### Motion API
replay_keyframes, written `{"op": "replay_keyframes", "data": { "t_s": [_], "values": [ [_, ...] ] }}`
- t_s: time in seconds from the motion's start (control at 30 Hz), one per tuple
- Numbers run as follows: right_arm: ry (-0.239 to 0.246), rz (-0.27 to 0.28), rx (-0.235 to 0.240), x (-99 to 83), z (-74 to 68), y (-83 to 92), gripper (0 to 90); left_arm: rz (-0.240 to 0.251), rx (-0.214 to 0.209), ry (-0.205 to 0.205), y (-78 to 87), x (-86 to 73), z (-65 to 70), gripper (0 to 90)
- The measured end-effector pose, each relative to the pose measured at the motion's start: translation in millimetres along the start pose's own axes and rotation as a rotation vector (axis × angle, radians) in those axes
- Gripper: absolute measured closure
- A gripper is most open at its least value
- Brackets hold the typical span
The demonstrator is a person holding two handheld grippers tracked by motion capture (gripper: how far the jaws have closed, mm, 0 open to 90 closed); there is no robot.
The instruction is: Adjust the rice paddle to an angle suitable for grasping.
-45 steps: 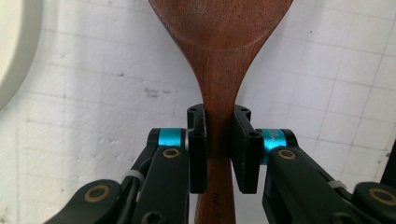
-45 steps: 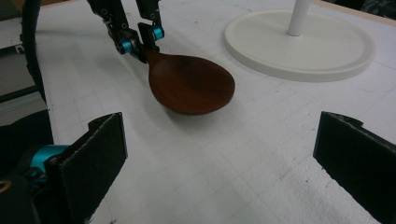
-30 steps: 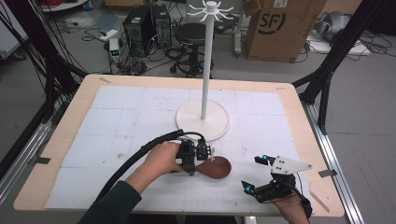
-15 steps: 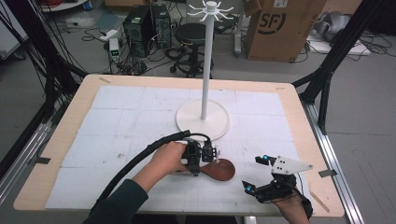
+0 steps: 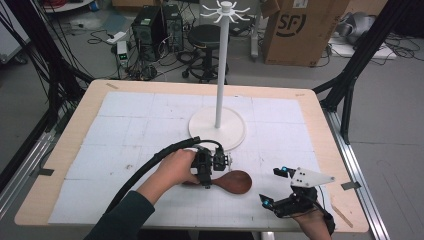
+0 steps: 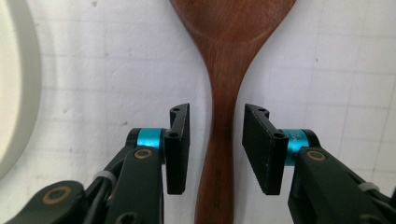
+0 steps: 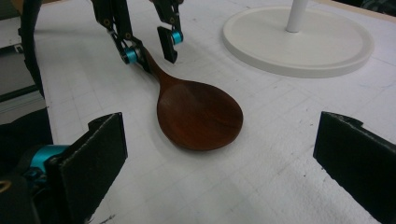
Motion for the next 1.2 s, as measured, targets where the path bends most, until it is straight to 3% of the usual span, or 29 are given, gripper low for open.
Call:
{"op": "replay_keyframes", "data": {
  "t_s": [0.13,0.33,0.53,0.83,0.93,1.2],
  "values": [
    [-0.009,0.001,-0.003,-0.6,0.0,2.3,1.5,0.006,0.0,0.018,10.1,-11.8,-1.6,62.2],
    [-0.004,0.002,-0.006,-0.6,-0.3,2.8,1.5,-0.003,0.003,0.055,18.7,-42.1,-6.6,62.3],
    [-0.006,0.002,-0.004,0.9,-0.7,2.7,1.5,-0.037,-0.006,0.095,16.1,-70.6,-7.2,62.4],
    [0.0,0.0,0.002,1.7,-0.7,0.3,1.5,-0.075,0.005,0.125,6.3,-84.4,-10.4,67.6],
    [-0.001,0.002,0.0,1.5,0.1,0.2,1.5,-0.091,-0.001,0.124,7.3,-88.0,-10.4,72.1],
    [0.003,-0.002,0.003,1.8,-1.2,-0.5,1.5,-0.146,0.038,0.144,2.7,-90.9,-10.8,85.6]
  ]
}}
Point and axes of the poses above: each handheld gripper's, and its own axes: y roughly backward along the jaws, x roughly out of its top, z roughly to its right, the point moved 6 cm from there along -y, roughly forward along the jaws, and after that the axes turned 8 degrees about y, right-handed, at the moved point
